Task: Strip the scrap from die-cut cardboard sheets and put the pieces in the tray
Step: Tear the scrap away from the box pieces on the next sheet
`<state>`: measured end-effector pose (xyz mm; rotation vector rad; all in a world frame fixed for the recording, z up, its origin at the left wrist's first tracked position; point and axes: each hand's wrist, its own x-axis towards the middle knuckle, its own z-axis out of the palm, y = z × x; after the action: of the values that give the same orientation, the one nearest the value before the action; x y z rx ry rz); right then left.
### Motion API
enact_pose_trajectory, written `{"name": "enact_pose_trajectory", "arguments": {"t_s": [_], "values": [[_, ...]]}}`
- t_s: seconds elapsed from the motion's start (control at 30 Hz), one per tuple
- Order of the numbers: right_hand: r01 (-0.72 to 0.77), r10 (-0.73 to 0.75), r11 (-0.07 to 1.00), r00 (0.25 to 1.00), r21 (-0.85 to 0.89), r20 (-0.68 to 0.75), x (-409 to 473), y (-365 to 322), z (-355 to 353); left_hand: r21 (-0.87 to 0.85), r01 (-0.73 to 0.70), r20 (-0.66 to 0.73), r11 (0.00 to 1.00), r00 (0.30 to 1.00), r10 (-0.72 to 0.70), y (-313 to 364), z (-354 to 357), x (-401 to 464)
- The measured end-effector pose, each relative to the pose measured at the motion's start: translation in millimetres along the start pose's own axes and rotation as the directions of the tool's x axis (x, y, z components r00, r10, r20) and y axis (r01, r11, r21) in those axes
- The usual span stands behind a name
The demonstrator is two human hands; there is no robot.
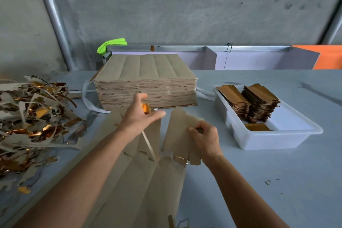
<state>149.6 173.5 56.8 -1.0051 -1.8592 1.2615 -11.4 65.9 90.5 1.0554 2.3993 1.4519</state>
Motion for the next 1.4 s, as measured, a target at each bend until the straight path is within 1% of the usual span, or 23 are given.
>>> {"name": "enact_pose_trajectory", "arguments": {"t_s": [0.03, 0.07, 0.13, 0.17, 0.23, 0.3, 0.33, 0.4, 0.43, 0.5, 0.53, 0.6, 0.63, 0.77, 0.8, 0.9, 1.0, 1.03, 1.13, 1.2, 1.3, 1.37, 1.4], "values": [[0.024, -0.024, 1.000, 1.000, 0.000, 0.015, -1, -2, -2, 0.122, -0.032, 0.118, 0.992, 0.993, 0.018, -3, -1, 1], [0.059, -0.058, 0.998, 0.998, -0.004, 0.038, -1, -4, -3, 0.251, -0.099, 0.236, 0.963, 0.971, 0.039, -2, -1, 2], [0.124, -0.125, 0.992, 0.988, 0.012, 0.087, -3, -8, -7, 0.456, -0.258, 0.432, 0.852, 0.901, 0.042, 0, 0, 3], [0.134, -0.138, 0.990, 0.985, 0.048, 0.099, -4, -10, -9, 0.517, -0.311, 0.491, 0.797, 0.871, 0.021, 0, 1, 4], [0.096, -0.112, 0.977, 0.991, 0.190, 0.073, -6, -13, -14, 0.598, -0.348, 0.518, 0.722, 0.855, -0.017, -2, 3, 6], [0.040, -0.031, 0.950, 0.999, 0.309, -0.034, -2, -13, -21, 0.619, -0.375, 0.526, 0.690, 0.851, -0.009, -7, 4, 6], [0.008, 0.029, 0.943, 0.994, 0.333, -0.106, 2, -12, -25, 0.623, -0.390, 0.521, 0.679, 0.854, 0.013, -9, 5, 4], [-0.062, 0.162, 0.917, 0.960, 0.393, -0.228, 9, -6, -33, 0.639, -0.394, 0.458, 0.661, 0.885, 0.086, -14, 2, 2], [-0.083, 0.219, 0.896, 0.937, 0.437, -0.272, 12, -2, -38, 0.638, -0.367, 0.399, 0.677, 0.910, 0.118, -17, 0, 1], [-0.068, 0.253, 0.876, 0.908, 0.477, -0.335, 16, 5, -48, 0.580, -0.313, 0.283, 0.752, 0.943, 0.175, -23, -5, -1], [-0.050, 0.237, 0.888, 0.902, 0.457, -0.362, 17, 9, -53, 0.552, -0.326, 0.251, 0.768, 0.943, 0.220, -24, -9, -3], [-0.016, 0.184, 0.925, 0.893, 0.380, -0.410, 18, 13, -60, 0.524, -0.397, 0.260, 0.754, 0.917, 0.302, -25, -13, -5], [-0.003, 0.161, 0.936, 0.893, 0.351, -0.421, 19, 14, -62, 0.515, -0.414, 0.280, 0.751, 0.909, 0.309, -25, -13, -5], [0.017, 0.117, 0.937, 0.926, 0.349, -0.359, 15, 10, -51, 0.489, -0.411, 0.274, 0.769, 0.910, 0.311, -17, -7, -11], [0.029, 0.105, 0.936, 0.928, 0.350, -0.357, 14, 7, -48, 0.459, -0.421, 0.296, 0.782, 0.903, 0.313, -14, -4, -12], [0.084, 0.024, 0.950, 0.940, 0.300, -0.339, 11, 0, -39, 0.342, -0.379, 0.380, 0.860, 0.893, 0.242, -3, 4, -17], [0.148, -0.060, 0.959, 0.939, 0.242, -0.339, 4, -6, -25, 0.237, -0.236, 0.409, 0.942, 0.904, 0.124, 12, 22, -28], [0.157, -0.061, 0.955, 0.935, 0.253, -0.349, 1, -9, -19, 0.238, -0.213, 0.409, 0.948, 0.907, 0.101, 13, 32, -32], [0.137, -0.001, 0.926, 0.933, 0.351, -0.360, -6, -16, -2, 0.342, -0.200, 0.348, 0.918, 0.934, 0.074, 9, 58, -39], [0.085, 0.075, 0.883, 0.945, 0.461, -0.318, -8, -21, 4, 0.311, -0.120, 0.294, 0.943, 0.955, 0.025, 5, 66, -39], [0.030, 0.131, 0.831, 0.960, 0.555, -0.249, -8, -21, 6, 0.165, -0.003, 0.235, 0.986, 0.971, -0.037, -1, 73, -39], [0.019, 0.137, 0.800, 0.967, 0.599, -0.214, -8, -22, 5, -0.029, 0.043, 0.204, 0.999, 0.978, -0.036, -4, 77, -41], [0.014, 0.137, 0.789, 0.970, 0.614, -0.199, -8, -22, 5, -0.152, 0.065, 0.193, 0.986, 0.981, -0.034, -5, 79, -44]]}}
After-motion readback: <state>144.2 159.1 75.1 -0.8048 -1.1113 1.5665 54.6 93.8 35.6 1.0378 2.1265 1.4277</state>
